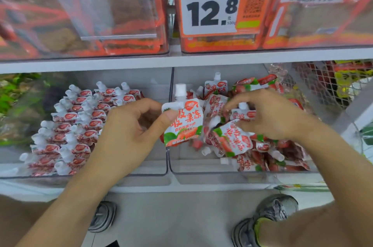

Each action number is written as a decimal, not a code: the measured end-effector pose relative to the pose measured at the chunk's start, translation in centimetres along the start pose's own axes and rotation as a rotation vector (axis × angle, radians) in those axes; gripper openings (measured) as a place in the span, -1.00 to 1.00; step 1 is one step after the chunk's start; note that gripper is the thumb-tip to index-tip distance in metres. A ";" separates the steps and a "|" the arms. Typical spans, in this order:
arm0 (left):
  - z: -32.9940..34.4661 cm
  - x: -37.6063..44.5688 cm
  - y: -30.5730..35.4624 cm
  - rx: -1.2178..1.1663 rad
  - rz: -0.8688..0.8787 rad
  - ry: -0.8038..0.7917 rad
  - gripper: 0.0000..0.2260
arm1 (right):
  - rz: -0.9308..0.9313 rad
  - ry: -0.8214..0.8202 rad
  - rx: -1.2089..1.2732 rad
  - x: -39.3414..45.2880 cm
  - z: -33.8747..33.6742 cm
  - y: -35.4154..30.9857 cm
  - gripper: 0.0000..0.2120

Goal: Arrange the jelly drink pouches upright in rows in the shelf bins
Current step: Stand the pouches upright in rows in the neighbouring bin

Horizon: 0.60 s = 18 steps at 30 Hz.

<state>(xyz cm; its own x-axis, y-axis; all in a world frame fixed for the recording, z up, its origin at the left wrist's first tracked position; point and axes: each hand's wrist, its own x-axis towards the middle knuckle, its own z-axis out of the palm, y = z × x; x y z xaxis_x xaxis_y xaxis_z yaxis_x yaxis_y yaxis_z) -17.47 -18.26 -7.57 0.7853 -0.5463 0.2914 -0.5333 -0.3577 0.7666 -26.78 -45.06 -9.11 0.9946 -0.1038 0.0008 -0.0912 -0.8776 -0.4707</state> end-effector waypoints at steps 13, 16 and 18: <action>5.4 -0.2 1.1 0.746 0.296 -0.735 -0.88 | -0.028 0.041 -0.156 -0.6 0.2 0.1 -0.39; 5.6 -0.2 1.4 0.659 0.302 -0.791 -0.70 | -0.057 0.198 -0.144 -2.3 -0.8 -0.8 -0.72; 5.6 0.0 2.0 0.565 0.303 -0.812 -0.62 | 0.020 0.176 -0.216 -3.3 -1.3 -1.2 -0.72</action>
<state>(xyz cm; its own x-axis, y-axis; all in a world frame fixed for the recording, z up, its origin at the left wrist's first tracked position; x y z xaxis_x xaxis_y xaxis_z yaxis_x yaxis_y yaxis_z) -20.33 -23.25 -9.27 0.2566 -0.9440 -0.2074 -0.9076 -0.3091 0.2839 -30.02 -44.23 -7.39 0.9702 -0.1858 0.1556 -0.1384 -0.9519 -0.2733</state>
